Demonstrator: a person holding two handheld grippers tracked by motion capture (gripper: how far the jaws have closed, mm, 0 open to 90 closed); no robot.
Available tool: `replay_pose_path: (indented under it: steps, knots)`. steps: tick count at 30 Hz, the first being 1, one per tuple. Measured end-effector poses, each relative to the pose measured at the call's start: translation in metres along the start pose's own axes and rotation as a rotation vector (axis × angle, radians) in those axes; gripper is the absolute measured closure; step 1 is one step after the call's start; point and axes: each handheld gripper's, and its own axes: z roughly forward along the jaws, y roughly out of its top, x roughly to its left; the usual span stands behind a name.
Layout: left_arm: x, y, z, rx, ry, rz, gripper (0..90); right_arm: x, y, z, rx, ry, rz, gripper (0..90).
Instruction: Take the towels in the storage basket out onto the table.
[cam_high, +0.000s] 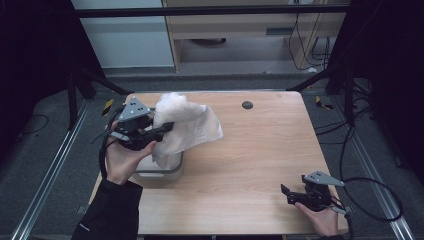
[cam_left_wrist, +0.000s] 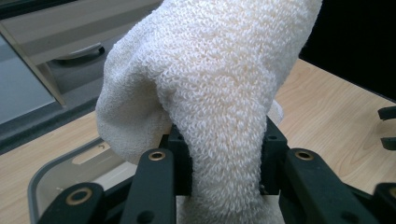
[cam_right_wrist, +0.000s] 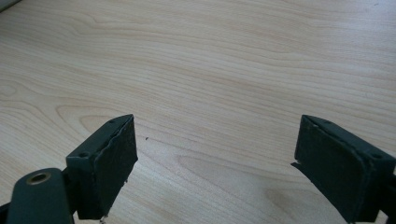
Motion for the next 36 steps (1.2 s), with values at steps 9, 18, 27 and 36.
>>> replay_pose_path:
  steps: [9,18,27,36]
  knots:
    - [-0.016,0.012,0.011,0.003,-0.041,0.011,65.8,0.000,0.000,-0.001,-0.004,0.001,0.003,12.8]
    - [-0.031,0.019,0.026,-0.002,-0.074,0.025,65.8,-0.001,0.000,-0.001,-0.008,-0.003,0.000,12.8]
    - [-0.048,0.021,0.044,0.003,-0.100,0.038,65.8,-0.001,0.000,-0.002,-0.009,-0.003,-0.001,12.8]
    - [-0.057,0.016,0.061,0.010,-0.128,0.037,65.7,-0.001,0.000,-0.002,-0.012,-0.004,-0.006,12.8]
